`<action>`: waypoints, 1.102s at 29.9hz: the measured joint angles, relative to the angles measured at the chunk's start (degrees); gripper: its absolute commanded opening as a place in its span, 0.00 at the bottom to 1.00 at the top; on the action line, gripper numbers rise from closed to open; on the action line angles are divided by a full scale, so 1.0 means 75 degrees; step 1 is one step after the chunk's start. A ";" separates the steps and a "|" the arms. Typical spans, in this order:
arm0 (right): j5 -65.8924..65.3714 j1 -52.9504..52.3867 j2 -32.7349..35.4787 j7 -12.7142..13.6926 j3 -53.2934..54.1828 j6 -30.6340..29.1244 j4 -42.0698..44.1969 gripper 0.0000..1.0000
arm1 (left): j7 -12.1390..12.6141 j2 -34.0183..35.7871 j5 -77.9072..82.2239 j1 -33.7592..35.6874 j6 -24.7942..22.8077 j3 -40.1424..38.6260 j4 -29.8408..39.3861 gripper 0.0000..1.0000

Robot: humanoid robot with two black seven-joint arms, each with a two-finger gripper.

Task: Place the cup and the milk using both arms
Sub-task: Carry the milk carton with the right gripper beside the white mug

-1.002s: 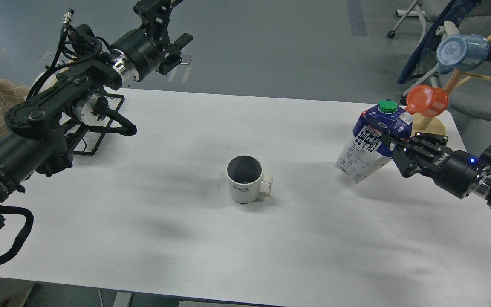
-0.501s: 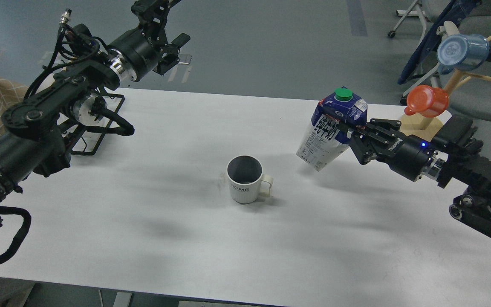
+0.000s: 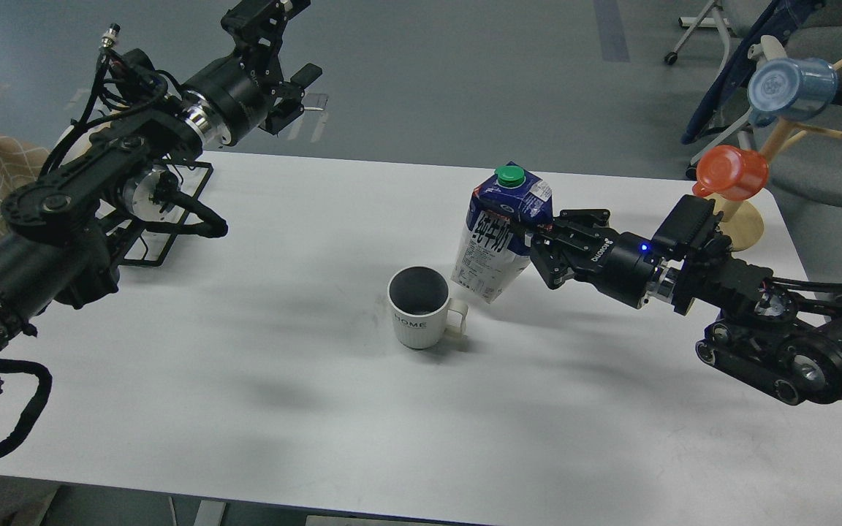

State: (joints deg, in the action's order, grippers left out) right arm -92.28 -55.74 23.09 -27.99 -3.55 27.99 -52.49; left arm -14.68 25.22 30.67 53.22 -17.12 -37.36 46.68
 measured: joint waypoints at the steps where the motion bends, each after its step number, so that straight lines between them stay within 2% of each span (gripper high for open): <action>1: 0.0000 0.0000 -0.0010 -0.0001 -0.0038 0.0000 0.0000 0.00 | 0.0000 0.0000 0.0000 -0.0002 -0.0001 0.0000 0.0000 0.97; 19: 0.0002 0.0027 -0.0407 -0.0001 -0.0148 0.0000 0.0218 0.00 | 0.0000 0.0010 -0.0013 -0.0007 -0.0012 0.0000 -0.0001 0.97; 22: 0.0002 0.0027 -0.0410 -0.0001 -0.0150 0.0000 0.0227 0.20 | 0.0000 0.0012 -0.0013 -0.0007 -0.0005 0.0000 -0.0002 0.97; 24: 0.0002 0.0038 -0.0415 -0.0001 -0.0153 0.0000 0.0234 0.42 | 0.0000 0.0012 -0.0013 -0.0007 -0.0005 0.0000 -0.0002 0.97; 26: 0.0003 0.0049 -0.0417 -0.0001 -0.0156 0.0000 0.0236 0.49 | 0.0000 0.0012 -0.0012 -0.0033 -0.0005 0.0000 -0.0002 0.97; 33: 0.0014 0.0077 -0.0418 -0.0001 -0.0155 0.0003 0.0230 0.62 | 0.0000 0.0012 -0.0022 -0.0063 -0.0011 0.0000 -0.0002 0.97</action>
State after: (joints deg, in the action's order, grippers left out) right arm -92.18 -55.17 19.95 -28.00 -4.71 28.01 -50.77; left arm -14.68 25.31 30.51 52.75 -17.20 -37.36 46.67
